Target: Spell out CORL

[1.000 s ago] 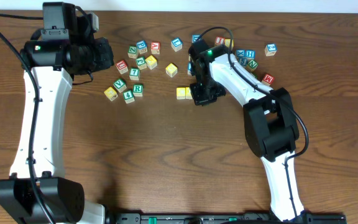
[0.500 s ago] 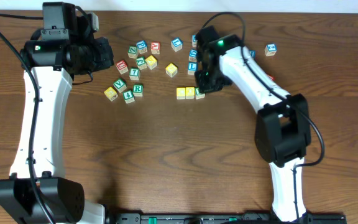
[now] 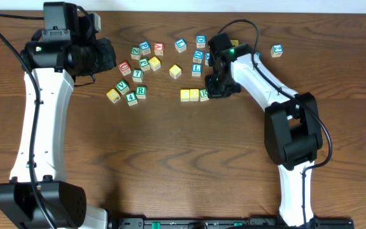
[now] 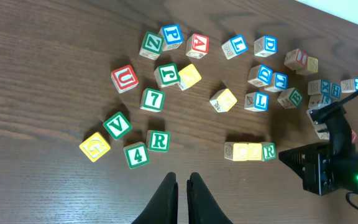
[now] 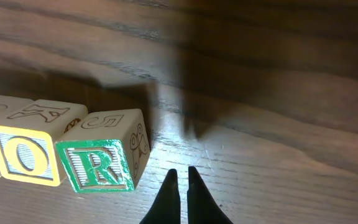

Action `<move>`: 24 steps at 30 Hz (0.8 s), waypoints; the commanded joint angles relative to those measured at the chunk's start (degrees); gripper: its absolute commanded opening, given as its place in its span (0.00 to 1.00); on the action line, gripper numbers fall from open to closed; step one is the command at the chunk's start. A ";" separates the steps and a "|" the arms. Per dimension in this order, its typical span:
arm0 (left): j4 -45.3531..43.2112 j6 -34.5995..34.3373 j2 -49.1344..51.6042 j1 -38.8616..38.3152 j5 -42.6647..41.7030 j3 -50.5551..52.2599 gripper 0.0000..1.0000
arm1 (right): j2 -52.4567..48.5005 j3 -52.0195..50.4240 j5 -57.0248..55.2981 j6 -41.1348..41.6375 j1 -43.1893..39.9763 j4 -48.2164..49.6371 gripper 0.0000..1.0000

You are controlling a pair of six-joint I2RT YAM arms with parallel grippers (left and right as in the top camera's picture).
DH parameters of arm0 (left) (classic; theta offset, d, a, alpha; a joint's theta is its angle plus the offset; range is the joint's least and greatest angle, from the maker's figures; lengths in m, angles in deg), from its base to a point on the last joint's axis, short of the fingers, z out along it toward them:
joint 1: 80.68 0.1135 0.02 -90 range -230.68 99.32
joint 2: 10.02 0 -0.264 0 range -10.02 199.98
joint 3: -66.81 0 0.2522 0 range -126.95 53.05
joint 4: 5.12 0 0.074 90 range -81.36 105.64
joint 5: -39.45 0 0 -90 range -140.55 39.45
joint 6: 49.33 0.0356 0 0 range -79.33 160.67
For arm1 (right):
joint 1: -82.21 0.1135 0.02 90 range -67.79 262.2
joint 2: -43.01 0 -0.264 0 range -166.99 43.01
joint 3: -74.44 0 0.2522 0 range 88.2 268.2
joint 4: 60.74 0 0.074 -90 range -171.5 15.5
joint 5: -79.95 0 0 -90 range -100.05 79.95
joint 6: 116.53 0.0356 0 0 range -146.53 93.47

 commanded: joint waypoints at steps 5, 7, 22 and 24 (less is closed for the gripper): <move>-0.07 1.16 -0.85 -0.02 0.44 -0.66 0.08 | 0.61 -0.37 1.81 0.87 1.03 1.20 0.01; -0.07 1.16 -0.85 -0.02 0.44 -0.66 0.08 | 0.61 -0.37 1.81 0.87 1.55 1.49 0.01; -0.04 1.16 -0.85 -0.02 0.44 -0.66 0.08 | 0.61 -0.37 2.36 0.85 2.10 1.64 0.01; -0.04 1.16 -0.85 -0.02 0.42 -0.66 0.08 | 0.61 -0.35 2.34 0.63 1.95 1.90 0.01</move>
